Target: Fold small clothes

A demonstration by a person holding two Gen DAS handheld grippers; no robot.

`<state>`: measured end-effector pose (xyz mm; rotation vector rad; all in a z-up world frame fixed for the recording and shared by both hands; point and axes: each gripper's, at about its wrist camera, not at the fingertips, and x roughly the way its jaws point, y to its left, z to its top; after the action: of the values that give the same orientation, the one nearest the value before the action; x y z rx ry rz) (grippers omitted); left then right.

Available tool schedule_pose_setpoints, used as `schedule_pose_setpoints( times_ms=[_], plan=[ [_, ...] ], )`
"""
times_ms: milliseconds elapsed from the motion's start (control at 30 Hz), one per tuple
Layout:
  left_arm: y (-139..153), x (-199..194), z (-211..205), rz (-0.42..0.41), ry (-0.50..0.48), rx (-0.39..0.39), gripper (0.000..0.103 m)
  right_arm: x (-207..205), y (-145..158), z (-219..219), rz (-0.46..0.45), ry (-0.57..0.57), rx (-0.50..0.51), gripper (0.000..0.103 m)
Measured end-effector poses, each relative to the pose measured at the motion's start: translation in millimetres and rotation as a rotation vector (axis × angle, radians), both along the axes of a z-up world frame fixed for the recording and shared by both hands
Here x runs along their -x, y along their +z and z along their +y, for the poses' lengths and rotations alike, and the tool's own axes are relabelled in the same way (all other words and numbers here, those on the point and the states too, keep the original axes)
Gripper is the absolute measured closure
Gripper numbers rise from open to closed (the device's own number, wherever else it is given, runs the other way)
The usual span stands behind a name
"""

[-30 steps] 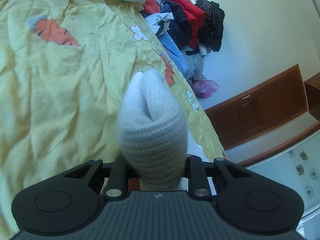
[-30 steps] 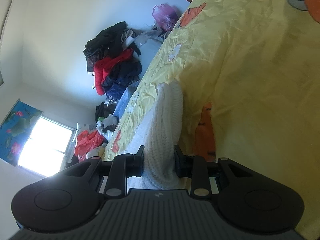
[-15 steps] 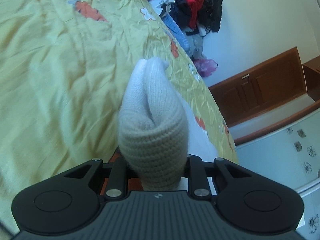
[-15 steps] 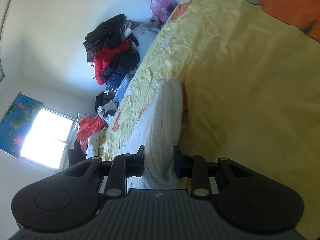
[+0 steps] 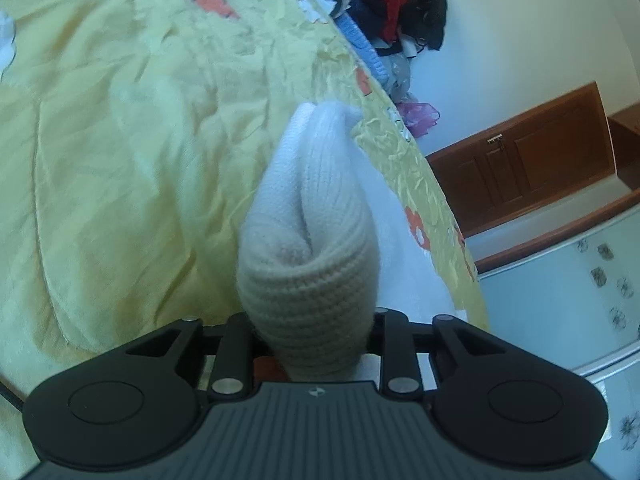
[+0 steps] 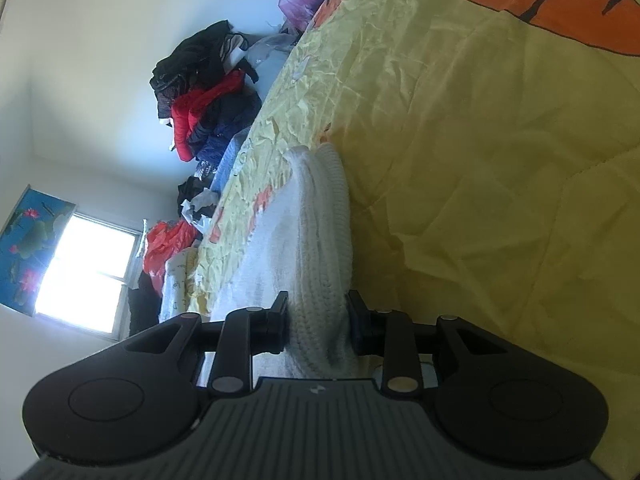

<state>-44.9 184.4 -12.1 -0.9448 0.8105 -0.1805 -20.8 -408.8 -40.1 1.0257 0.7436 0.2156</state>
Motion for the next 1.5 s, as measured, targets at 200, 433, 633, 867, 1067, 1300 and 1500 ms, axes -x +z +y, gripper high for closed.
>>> schedule_pose_setpoints(
  times_ms=[200,433,633,867,1067,1300,1500],
  plan=[
    [2.9,5.9,7.6,0.016,0.021,0.005,0.051,2.1,3.6,-13.1,-0.015,-0.038,0.033,0.059],
    [15.9,4.9,6.9,0.000,0.070,-0.122,0.051,-12.1,4.4,-1.5,-0.003,0.038,0.099,0.058],
    [15.9,11.6,3.6,-0.008,0.104,-0.210,0.069,-24.5,28.7,26.2,-0.059,0.142,0.333,0.073],
    [12.6,19.3,5.5,-0.023,0.102,-0.207,0.067,-19.2,29.2,25.5,-0.077,0.141,0.489,0.068],
    [62.8,42.8,17.0,-0.103,0.074,-0.405,0.025,-26.6,63.0,1.4,-0.165,0.088,0.492,0.040],
    [112.3,-17.7,-11.4,-0.277,0.030,-0.753,0.019,-121.1,77.5,21.7,-0.185,0.245,0.598,0.039],
    [90.2,-126.6,-56.4,-0.177,-0.145,-0.801,0.019,-197.7,51.6,60.5,-0.073,0.386,0.752,0.039]
  ],
)
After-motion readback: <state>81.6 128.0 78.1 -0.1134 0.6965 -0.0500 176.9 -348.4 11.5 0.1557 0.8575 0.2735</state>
